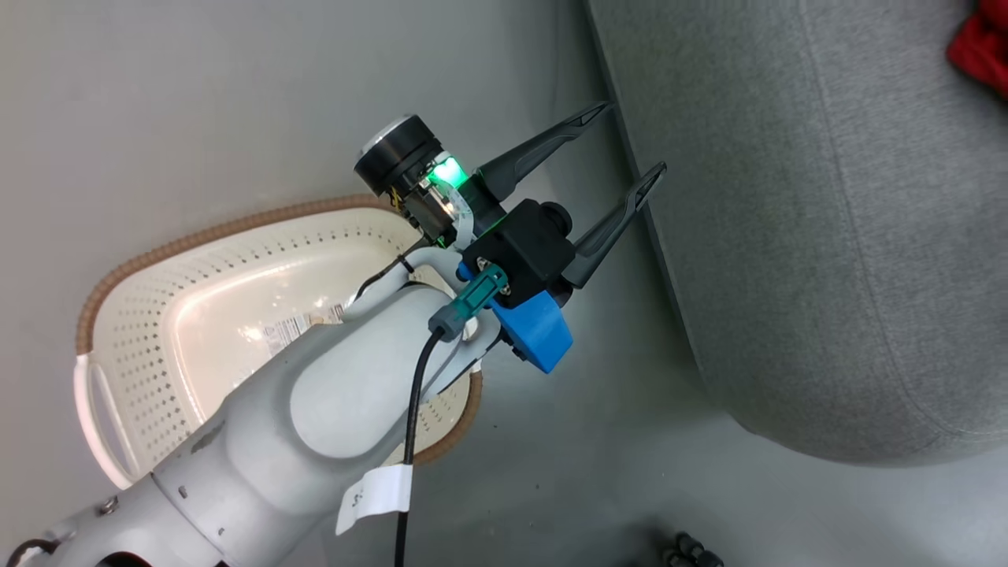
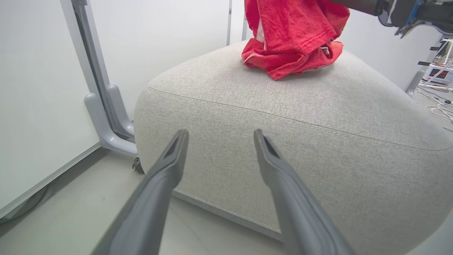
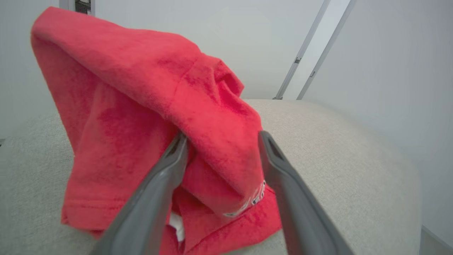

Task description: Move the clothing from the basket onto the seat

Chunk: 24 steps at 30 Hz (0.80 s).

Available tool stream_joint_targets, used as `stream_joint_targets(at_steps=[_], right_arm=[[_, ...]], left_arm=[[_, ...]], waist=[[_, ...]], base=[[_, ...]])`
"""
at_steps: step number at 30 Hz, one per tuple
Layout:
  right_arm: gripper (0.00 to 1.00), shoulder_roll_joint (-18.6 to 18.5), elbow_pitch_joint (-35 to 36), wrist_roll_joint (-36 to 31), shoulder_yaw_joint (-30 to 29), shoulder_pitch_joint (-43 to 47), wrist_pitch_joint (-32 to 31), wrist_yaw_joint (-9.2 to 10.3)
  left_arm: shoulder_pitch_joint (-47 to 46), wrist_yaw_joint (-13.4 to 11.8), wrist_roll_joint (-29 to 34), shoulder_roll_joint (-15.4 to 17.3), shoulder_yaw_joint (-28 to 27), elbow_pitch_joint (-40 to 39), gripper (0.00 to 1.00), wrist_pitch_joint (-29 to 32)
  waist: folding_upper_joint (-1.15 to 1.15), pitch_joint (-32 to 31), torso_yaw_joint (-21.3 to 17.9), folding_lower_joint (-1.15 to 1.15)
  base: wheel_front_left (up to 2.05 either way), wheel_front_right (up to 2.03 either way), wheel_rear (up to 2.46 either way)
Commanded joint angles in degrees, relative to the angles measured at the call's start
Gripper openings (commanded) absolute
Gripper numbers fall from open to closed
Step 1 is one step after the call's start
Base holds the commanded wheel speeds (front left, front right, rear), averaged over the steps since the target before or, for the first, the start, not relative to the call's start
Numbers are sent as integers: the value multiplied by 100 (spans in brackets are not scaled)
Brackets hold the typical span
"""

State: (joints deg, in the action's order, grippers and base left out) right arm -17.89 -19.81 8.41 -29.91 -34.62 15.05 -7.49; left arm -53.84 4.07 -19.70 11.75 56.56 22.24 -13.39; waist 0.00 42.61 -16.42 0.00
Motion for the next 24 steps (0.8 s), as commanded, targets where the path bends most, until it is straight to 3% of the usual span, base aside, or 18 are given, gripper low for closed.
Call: stream_joint_targets(at_steps=[1,10,24], right_arm=[[100,66,141,30,57,274,19,-1],[100,258,789,-116,534,1110,19,-1],[100,429,1257,-29,1566,1583,20,-1]], left_arm=[[86,-20,-43,-37,-18,56,100,-68],[530,-140,-211,-176,-290,163,100,-184],[1780,-374,-45,-199,-1711,-576,100,-188]], waist=[[0,-257,21,0],[0,-1080,243,0],[0,-2235,814,0]], base=[[0,0,0],[0,0,0],[0,0,0]])
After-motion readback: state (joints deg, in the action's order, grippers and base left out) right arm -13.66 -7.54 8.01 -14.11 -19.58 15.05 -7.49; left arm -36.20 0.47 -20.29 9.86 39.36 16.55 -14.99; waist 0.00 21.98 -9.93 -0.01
